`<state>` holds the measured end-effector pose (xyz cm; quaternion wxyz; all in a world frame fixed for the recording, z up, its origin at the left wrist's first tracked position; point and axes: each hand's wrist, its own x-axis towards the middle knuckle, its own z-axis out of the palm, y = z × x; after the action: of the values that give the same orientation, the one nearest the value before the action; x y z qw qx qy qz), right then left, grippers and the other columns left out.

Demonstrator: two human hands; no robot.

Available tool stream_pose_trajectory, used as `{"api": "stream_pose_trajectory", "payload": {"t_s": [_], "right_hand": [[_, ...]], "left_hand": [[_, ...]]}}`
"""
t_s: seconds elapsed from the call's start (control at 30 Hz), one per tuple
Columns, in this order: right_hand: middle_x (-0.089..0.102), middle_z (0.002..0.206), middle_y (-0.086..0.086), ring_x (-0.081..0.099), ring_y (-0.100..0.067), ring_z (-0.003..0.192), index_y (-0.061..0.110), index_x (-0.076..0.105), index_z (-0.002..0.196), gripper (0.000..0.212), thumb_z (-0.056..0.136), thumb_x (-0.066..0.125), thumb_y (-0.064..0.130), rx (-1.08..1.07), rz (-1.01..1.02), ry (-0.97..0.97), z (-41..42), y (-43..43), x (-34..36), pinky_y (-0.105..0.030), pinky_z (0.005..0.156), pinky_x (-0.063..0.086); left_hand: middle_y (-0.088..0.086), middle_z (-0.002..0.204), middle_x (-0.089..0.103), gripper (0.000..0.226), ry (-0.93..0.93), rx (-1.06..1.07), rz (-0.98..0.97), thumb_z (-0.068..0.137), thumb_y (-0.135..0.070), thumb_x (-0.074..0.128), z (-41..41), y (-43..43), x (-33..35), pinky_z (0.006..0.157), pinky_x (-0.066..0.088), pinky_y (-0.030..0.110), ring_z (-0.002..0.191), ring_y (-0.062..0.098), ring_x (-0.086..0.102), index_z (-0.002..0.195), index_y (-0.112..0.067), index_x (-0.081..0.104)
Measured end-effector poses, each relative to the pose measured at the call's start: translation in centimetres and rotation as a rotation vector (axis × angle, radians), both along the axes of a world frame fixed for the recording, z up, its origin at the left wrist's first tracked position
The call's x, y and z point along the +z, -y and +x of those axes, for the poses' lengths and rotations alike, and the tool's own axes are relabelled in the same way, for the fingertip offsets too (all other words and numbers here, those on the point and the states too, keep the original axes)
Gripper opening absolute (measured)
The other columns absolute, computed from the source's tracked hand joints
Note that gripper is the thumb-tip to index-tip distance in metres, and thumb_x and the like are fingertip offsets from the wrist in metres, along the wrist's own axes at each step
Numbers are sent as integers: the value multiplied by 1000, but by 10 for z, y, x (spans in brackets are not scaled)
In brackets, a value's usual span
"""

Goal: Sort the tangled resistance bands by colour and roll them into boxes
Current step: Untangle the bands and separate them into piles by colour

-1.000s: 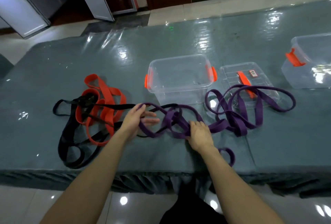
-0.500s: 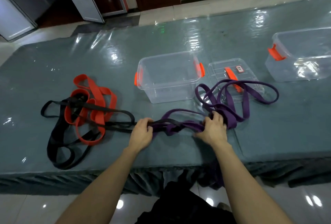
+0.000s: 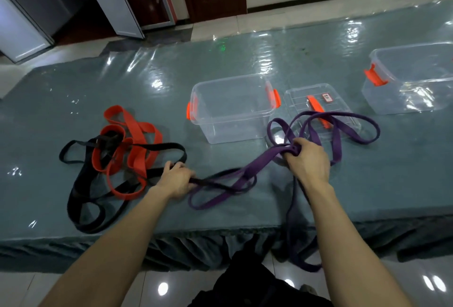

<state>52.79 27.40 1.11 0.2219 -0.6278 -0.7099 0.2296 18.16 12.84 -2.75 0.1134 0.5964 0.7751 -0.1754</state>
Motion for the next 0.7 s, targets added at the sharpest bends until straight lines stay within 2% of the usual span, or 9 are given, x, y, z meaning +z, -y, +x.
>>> {"api": "stream_pose_trajectory", "payload": {"t_s": [0.07, 0.13, 0.2, 0.23, 0.33, 0.4, 0.47, 0.6, 0.7], "right_hand": [[79, 111, -11, 71, -41, 108, 28, 75, 123, 31, 94, 71, 39, -21, 48, -99, -6, -8, 15, -49, 91, 59], [78, 107, -10, 70, -40, 104, 25, 75, 114, 24, 97, 66, 40, -34, 78, -196, -17, -18, 31, -48, 88, 58], [78, 104, -9, 70, -38, 101, 22, 71, 107, 21, 99, 64, 40, -53, 91, -308, -29, -27, 49, -48, 89, 57], [78, 106, -8, 70, -37, 103, 21, 71, 109, 21, 100, 63, 38, -76, 89, -383, -33, -31, 57, -48, 92, 56], [75, 107, -6, 68, -34, 103, 19, 71, 110, 18, 96, 66, 30, -112, 116, -510, -40, -45, 76, -41, 92, 53], [68, 114, -13, 61, -30, 100, 14, 70, 115, 24, 91, 70, 18, -88, 181, -485, -43, -53, 84, -31, 91, 45], [62, 120, -20, 54, -27, 99, 10, 69, 120, 31, 89, 71, 12, -113, 224, -531, -47, -60, 95, -23, 92, 38], [50, 129, -9, 54, -22, 99, 17, 65, 126, 38, 89, 73, 19, -81, 254, -616, -56, -72, 124, -24, 96, 40], [45, 132, -7, 54, -24, 98, 12, 64, 126, 37, 89, 69, 11, 43, 177, -397, -54, -71, 117, -26, 95, 39]], "left_hand": [[14, 113, 77, 18, 331, 227, 371, 106, -25, 64, -8, -6, 19, 105, 46, 49, 119, 38, 67, 118, -13, 62], [13, 96, 78, 11, 577, 450, 803, 106, -9, 62, -19, -17, 54, 88, 54, 41, 98, 35, 74, 115, -9, 56], [-1, 83, 73, 21, 622, 502, 1080, 103, -2, 58, -35, -24, 94, 71, 53, 29, 80, 25, 71, 116, -19, 54], [-2, 81, 71, 30, 603, 447, 1108, 101, 1, 56, -44, -25, 110, 69, 52, 30, 74, 23, 68, 119, -23, 56], [5, 87, 73, 38, 435, 311, 1046, 98, 2, 54, -69, -18, 140, 78, 54, 42, 80, 30, 68, 122, -22, 70], [3, 90, 74, 34, 442, 366, 1143, 98, 2, 53, -78, -12, 149, 78, 54, 41, 83, 27, 68, 112, -22, 73], [-2, 84, 74, 32, 488, 353, 1034, 101, 1, 52, -79, -15, 155, 73, 52, 38, 76, 22, 67, 101, -27, 66], [-14, 85, 73, 20, 778, 276, 821, 94, -14, 77, -77, -17, 173, 73, 55, 22, 78, 11, 64, 101, -31, 68], [-3, 100, 78, 32, 981, 187, 581, 87, -47, 87, -53, -17, 177, 74, 57, 27, 83, 11, 66, 113, -30, 77]]}}
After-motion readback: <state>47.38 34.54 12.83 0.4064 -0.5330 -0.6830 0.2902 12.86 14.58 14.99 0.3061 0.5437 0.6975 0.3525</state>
